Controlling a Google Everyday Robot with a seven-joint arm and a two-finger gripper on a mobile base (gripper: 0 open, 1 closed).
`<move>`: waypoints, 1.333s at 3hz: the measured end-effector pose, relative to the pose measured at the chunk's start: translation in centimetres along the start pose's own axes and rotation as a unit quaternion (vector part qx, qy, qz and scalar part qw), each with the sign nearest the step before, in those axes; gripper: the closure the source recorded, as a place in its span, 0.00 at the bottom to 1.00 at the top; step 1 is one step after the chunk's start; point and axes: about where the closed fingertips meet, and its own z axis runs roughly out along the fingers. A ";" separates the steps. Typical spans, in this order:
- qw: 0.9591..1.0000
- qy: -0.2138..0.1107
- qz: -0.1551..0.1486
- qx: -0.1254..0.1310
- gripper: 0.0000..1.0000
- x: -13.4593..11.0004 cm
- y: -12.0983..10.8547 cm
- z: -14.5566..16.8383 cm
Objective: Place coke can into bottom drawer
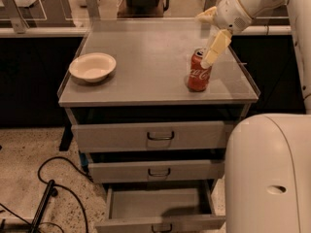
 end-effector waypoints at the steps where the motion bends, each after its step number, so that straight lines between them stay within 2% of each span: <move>1: 1.000 0.000 0.000 0.000 0.00 0.0 0.0 0.0; 2: 1.000 -0.024 0.004 0.014 0.00 0.0 -0.8 0.2; 3: 0.996 -0.077 0.005 0.043 0.00 0.5 -1.4 -1.3; 4: 0.996 -0.077 0.005 0.043 0.00 0.5 -1.4 -1.2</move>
Offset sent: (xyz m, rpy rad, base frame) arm 0.0108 -0.0104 0.0067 0.1016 -0.0126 0.0003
